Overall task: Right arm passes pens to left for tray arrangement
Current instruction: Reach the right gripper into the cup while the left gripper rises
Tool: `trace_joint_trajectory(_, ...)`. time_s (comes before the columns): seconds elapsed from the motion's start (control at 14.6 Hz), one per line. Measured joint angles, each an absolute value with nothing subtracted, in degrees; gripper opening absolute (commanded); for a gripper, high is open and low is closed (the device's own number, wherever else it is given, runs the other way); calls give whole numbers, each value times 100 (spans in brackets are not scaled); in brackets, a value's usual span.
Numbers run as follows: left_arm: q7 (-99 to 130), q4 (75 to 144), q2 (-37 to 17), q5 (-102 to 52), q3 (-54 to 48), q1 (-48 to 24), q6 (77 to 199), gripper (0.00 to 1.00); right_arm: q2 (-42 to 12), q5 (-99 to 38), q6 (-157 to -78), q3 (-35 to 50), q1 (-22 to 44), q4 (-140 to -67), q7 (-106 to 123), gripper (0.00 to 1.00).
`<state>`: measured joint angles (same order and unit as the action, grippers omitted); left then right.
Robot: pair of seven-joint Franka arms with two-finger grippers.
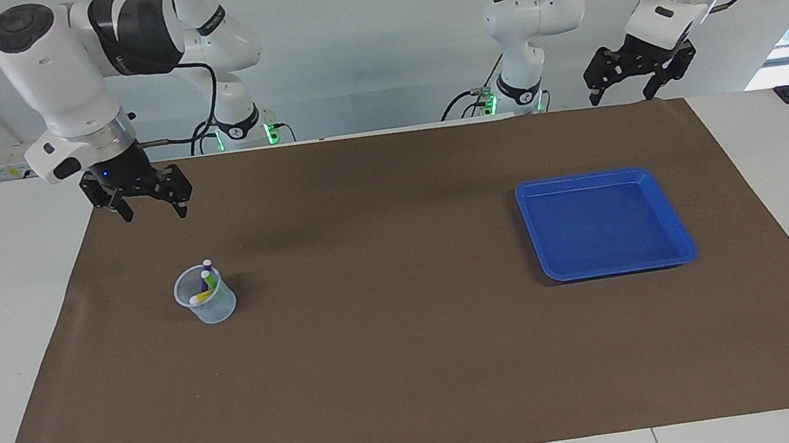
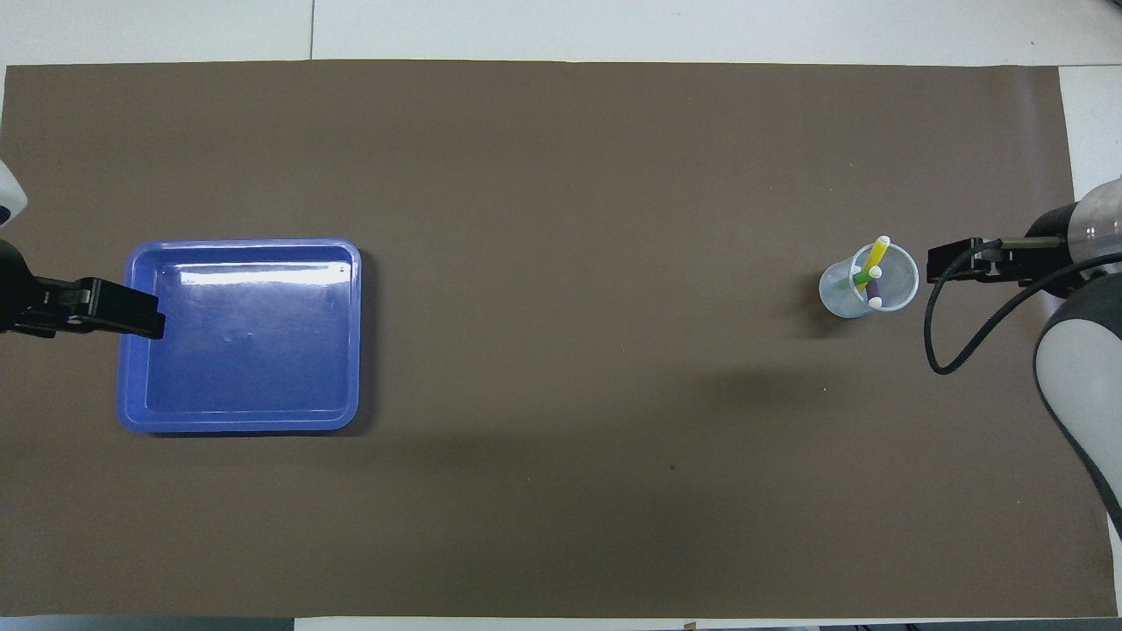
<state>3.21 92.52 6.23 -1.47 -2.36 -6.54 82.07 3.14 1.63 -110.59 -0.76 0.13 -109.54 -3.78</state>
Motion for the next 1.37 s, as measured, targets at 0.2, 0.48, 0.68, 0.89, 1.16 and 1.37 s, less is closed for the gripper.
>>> trace_joint_trajectory(0.2, 690, 9475, 723, -151, -297, -655, 8224, 100, -44, 163, -11673, -75, 13, -11081, -366, 97)
trace_joint_trajectory(0.48, 1051, 10176, 910, -372, -526, -660, 8705, 100, -375, 128, -12363, -64, 15, -11385, -365, 97)
trace_joint_trajectory(0.68, 1367, 10785, 924, -555, -780, -665, 9549, 100, -409, 17, -12646, -48, 37, -11716, -179, 92)
trace_joint_trajectory(0.89, 1752, 11449, 918, -945, -972, -671, 10417, 100, -407, -2, -13033, -34, 45, -12016, -31, 86)
trace_joint_trajectory(1.16, 2141, 12167, 918, -1317, -1148, -672, 11253, 100, -384, -3, -13120, -11, 58, -12091, 174, 70)
trace_joint_trajectory(1.37, 2276, 12412, 921, -1335, -1411, -675, 11381, 100, -348, -4, -13120, 38, 61, -12092, 275, 54)
